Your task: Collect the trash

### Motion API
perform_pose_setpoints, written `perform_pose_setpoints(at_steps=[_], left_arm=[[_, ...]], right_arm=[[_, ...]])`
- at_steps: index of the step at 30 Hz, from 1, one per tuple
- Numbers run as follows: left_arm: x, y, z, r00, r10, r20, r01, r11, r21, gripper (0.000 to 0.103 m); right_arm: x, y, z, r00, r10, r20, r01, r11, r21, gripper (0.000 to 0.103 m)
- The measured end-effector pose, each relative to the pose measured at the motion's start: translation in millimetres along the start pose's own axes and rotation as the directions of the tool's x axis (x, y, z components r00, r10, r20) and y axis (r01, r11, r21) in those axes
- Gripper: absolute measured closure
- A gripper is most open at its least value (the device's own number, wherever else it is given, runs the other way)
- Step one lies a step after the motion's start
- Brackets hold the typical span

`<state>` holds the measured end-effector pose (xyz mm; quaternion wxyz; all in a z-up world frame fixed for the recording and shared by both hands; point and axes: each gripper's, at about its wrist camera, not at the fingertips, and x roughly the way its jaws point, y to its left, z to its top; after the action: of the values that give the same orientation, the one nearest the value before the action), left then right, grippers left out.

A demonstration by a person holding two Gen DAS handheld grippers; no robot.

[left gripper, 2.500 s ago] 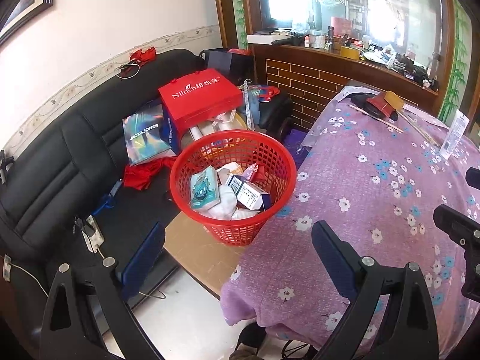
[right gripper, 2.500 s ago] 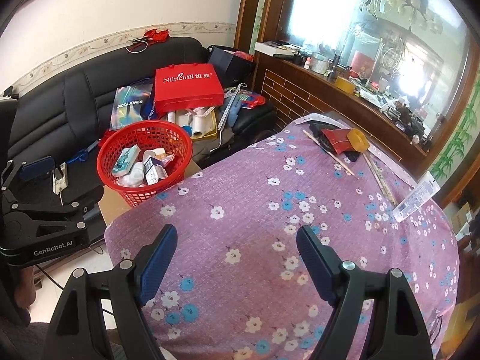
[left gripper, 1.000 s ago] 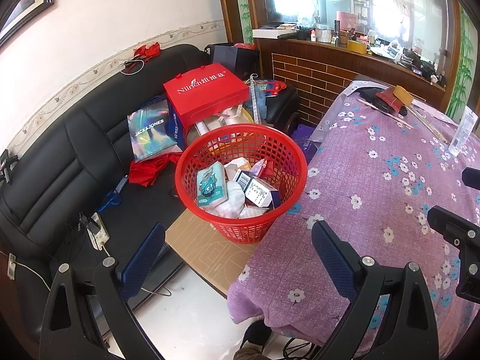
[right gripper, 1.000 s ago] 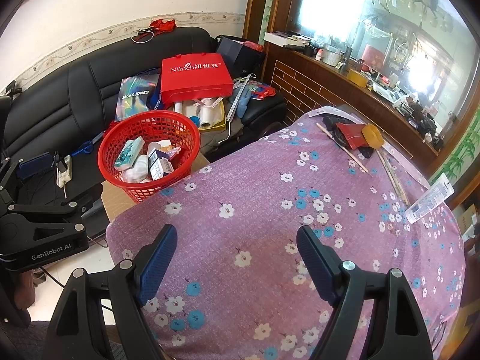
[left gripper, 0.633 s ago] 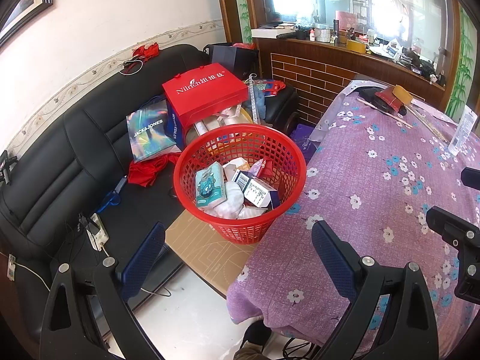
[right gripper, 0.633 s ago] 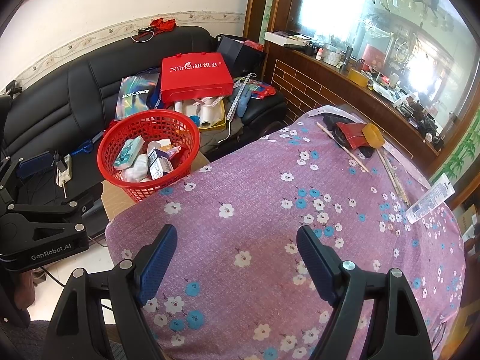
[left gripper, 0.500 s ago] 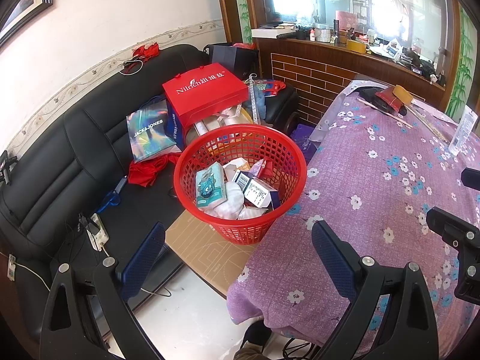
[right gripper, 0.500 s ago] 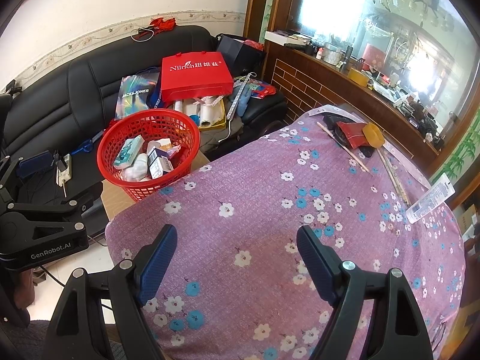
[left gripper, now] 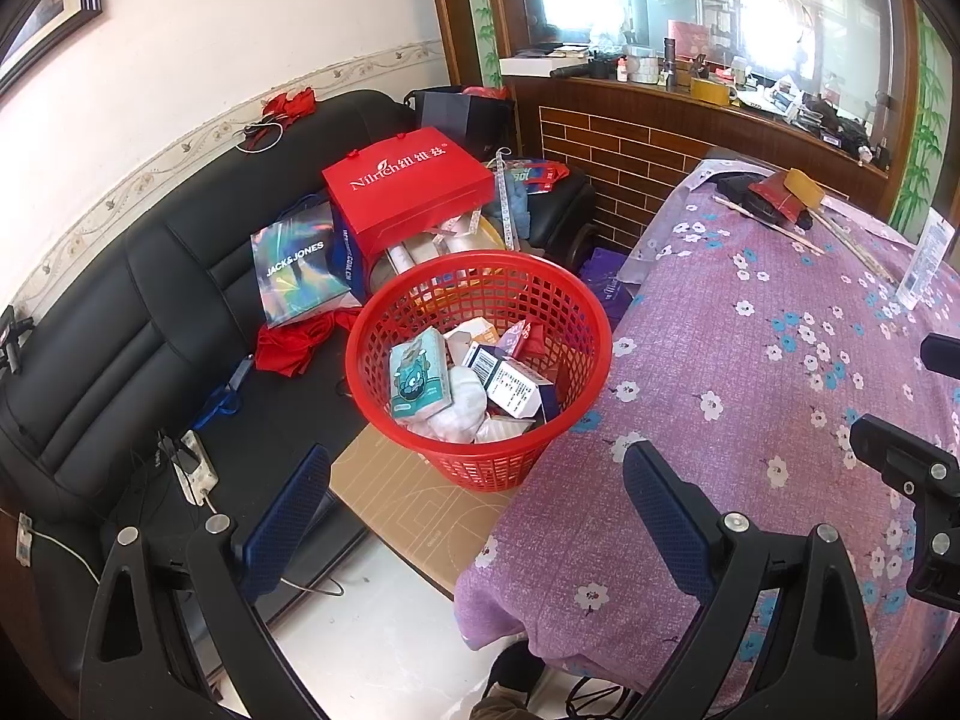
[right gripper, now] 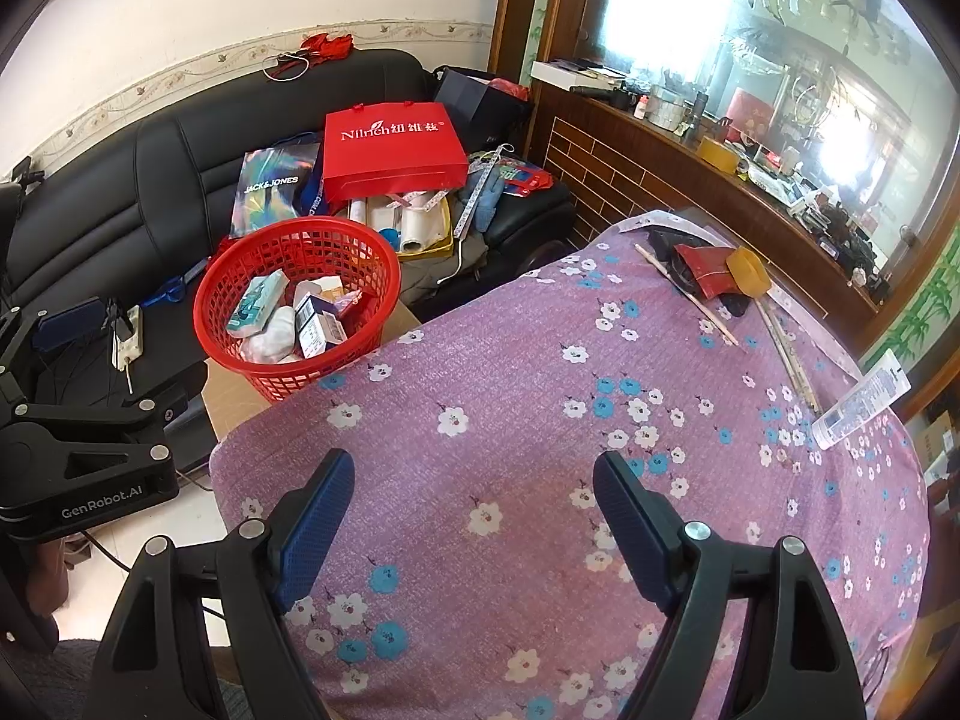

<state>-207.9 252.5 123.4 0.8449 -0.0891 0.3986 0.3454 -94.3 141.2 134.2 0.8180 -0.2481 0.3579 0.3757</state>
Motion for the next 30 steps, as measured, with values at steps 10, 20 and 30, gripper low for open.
perform_pose_setpoints(at_steps=[10, 20, 30], left_arm=[[5.2, -5.5, 3.2, 1.000, -0.009, 0.004, 0.009, 1.000, 0.016, 0.005], [7.2, -55.8, 5.8, 0.996, -0.091, 0.024, 0.084, 0.974, 0.212, 0.005], [21.9, -186.0, -18.8, 0.941, -0.318, -0.115, 0.334, 0.821, 0.462, 0.005]], right_arm=[[0.0, -2.2, -1.3, 1.000, -0.001, -0.008, 0.001, 1.000, 0.010, 0.017], [3.7, -43.3, -26.3, 0.996, -0.028, -0.082, 0.040, 0.987, 0.154, 0.017], [0.2, -169.5, -153.1, 0.913, -0.250, -0.321, 0.380, 0.806, 0.454, 0.017]])
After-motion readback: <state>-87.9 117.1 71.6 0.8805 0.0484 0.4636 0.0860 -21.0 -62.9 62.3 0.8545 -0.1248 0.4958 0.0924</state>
